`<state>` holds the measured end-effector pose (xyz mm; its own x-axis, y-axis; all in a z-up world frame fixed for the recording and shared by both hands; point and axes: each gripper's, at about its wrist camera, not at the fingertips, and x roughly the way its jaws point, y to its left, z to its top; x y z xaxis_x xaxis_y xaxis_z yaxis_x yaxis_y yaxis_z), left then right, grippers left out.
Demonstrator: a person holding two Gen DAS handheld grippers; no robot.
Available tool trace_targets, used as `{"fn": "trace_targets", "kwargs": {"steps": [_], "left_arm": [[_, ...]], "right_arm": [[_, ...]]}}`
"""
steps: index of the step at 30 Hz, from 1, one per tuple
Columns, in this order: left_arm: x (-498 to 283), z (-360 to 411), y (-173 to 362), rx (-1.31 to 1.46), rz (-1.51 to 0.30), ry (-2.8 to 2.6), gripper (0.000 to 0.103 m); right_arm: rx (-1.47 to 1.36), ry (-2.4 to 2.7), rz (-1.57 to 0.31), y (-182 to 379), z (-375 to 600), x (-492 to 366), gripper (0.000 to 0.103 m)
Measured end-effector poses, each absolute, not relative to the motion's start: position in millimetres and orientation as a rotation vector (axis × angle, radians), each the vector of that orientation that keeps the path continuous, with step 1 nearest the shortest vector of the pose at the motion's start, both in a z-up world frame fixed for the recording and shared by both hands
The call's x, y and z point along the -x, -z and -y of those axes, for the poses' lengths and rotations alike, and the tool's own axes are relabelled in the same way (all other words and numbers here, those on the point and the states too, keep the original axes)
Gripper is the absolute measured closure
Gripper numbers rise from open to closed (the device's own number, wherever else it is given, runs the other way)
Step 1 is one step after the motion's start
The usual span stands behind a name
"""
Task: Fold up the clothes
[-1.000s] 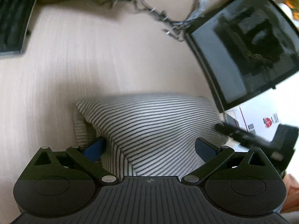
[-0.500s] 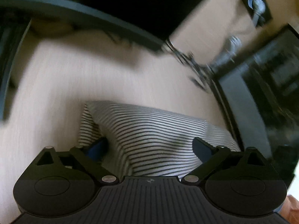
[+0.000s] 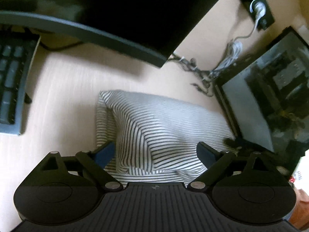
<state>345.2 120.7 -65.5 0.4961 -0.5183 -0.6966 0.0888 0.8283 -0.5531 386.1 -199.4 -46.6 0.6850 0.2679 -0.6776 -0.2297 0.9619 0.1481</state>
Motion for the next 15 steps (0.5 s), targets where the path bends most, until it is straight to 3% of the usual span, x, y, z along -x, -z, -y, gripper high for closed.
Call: {"fn": "trace_targets", "kwargs": {"steps": [4,5,8,10,15], "left_arm": [[-355,-111,81,0.515,-1.022,0.362,0.010],[-356,-108,81,0.515,-1.016,0.368,0.011],[-356,-100,78,0.466,-0.995,0.368,0.032],[-354,-101,71,0.443,-0.981,0.367,0.056],[-333,-110,29,0.452,-0.896,0.470,0.060]], "right_arm": [[-0.146,-0.335,-0.781,52,193,-388,0.024],[-0.136,-0.341,-0.794,57,187,-391,0.035],[-0.112,-0.325,-0.807,69,175,-394,0.065],[-0.113,-0.336,-0.780,58,173,-391,0.075],[-0.103,-0.391,-0.709,19,179,-365,0.079]]}}
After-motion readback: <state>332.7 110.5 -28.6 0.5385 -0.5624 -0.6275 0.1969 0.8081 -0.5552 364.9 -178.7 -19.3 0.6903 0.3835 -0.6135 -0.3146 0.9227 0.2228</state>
